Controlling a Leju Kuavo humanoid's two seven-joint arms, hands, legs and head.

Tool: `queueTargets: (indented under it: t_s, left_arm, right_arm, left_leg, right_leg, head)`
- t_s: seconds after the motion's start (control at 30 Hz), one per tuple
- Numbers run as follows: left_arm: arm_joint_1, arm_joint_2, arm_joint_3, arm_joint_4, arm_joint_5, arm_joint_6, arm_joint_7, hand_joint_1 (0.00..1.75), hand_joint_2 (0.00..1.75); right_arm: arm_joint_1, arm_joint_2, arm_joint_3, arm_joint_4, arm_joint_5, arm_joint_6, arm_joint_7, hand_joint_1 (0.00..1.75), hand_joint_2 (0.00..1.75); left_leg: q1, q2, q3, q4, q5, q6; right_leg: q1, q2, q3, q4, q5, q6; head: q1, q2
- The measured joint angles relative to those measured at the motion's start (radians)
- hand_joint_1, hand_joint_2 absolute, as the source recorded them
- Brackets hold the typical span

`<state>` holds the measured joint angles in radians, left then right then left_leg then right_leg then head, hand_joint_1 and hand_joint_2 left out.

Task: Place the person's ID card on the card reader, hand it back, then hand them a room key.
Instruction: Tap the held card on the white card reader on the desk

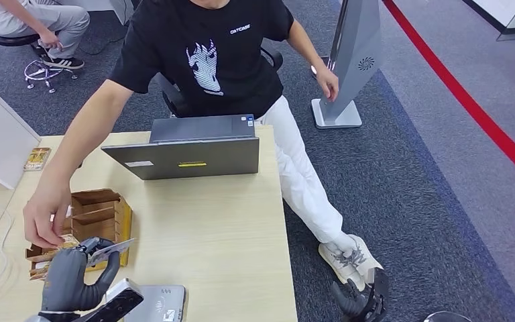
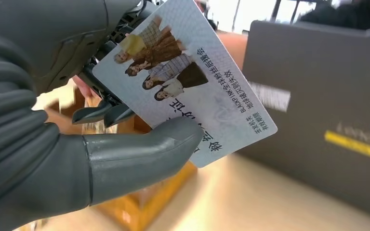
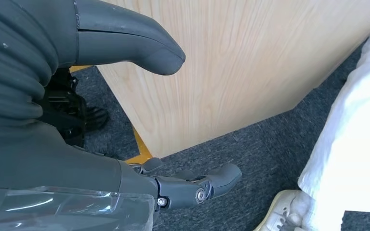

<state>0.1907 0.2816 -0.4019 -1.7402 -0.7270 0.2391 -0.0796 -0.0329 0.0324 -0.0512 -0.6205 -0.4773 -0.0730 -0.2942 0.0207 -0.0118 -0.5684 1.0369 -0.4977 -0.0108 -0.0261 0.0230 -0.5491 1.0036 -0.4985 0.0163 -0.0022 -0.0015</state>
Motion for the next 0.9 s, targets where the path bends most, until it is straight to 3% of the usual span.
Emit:
queueTargets:
  t_s: [0.37, 0.9]
  left_arm:
    - [0.015, -0.005, -0.105, 0.076, 0.008, -0.051, 0.121, 1.75, 1.75]
    - [0.004, -0.005, -0.228, 0.139, -0.026, -0.085, 0.165, 1.75, 1.75]
  right_arm:
    - [-0.001, 0.0, -0.009, -0.007, 0.028, 0.006, 0.012, 0.0, 1.75]
    - [-0.008, 0.002, -0.009, -0.009, 0.049, 0.015, 0.016, 0.0, 1.75]
  left_leg:
    - [0.0, 0.0, 0.0, 0.0, 0.0, 0.0]
    - [0.0, 0.0, 0.0, 0.0, 0.0, 0.0]
  right_leg:
    - [0.0, -0.001, 0.0, 0.0, 0.0, 0.0]
    - [0.0, -0.001, 0.0, 0.0, 0.0, 0.0]
  head:
    - [0.0, 0.0]
    - [0.0, 0.0]
